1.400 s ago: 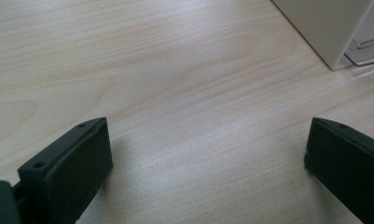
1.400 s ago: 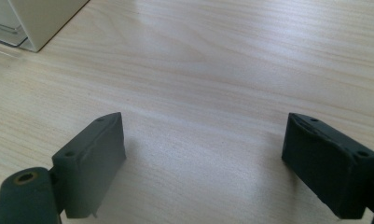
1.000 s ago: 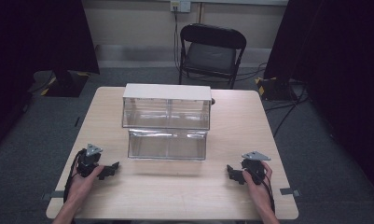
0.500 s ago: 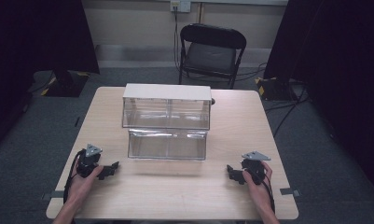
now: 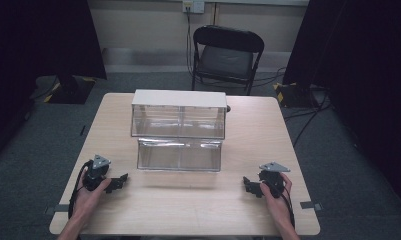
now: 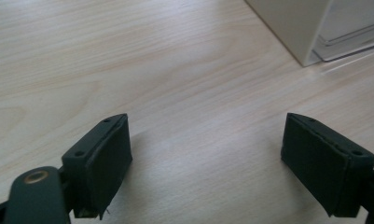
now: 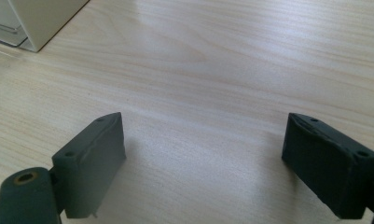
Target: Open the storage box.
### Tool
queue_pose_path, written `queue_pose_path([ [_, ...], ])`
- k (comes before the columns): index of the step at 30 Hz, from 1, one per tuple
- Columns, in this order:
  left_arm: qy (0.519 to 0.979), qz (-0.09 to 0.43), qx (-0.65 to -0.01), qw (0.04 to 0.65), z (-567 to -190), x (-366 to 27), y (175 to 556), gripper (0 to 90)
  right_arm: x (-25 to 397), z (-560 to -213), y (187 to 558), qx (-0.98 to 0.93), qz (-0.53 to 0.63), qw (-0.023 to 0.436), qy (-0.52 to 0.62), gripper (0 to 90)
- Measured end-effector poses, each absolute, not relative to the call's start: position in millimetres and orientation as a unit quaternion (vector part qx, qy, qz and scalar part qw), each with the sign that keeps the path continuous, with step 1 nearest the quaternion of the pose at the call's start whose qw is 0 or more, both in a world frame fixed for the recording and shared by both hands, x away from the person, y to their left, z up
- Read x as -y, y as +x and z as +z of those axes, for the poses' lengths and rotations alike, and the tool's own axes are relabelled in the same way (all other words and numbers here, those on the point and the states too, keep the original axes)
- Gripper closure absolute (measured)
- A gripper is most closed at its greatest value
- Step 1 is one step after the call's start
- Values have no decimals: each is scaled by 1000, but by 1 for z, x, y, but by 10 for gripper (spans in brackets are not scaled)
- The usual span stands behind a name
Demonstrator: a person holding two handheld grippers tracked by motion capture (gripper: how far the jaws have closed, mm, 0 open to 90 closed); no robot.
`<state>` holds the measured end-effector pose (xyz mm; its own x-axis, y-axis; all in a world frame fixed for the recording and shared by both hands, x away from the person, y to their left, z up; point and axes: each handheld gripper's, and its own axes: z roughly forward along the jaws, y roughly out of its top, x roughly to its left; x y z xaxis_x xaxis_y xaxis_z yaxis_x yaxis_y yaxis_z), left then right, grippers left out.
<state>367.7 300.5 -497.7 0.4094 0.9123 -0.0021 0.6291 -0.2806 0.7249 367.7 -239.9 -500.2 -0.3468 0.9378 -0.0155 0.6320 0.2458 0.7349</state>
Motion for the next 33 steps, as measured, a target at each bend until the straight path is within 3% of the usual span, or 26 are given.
queue_pose_path([
  [18,782,204,-436,396,-480,-278,356,160,240,-500,368,-753,325,235,521,123],
  [33,784,210,-416,411,-472,-262,355,163,240,-500,368,-753,326,235,521,123],
])
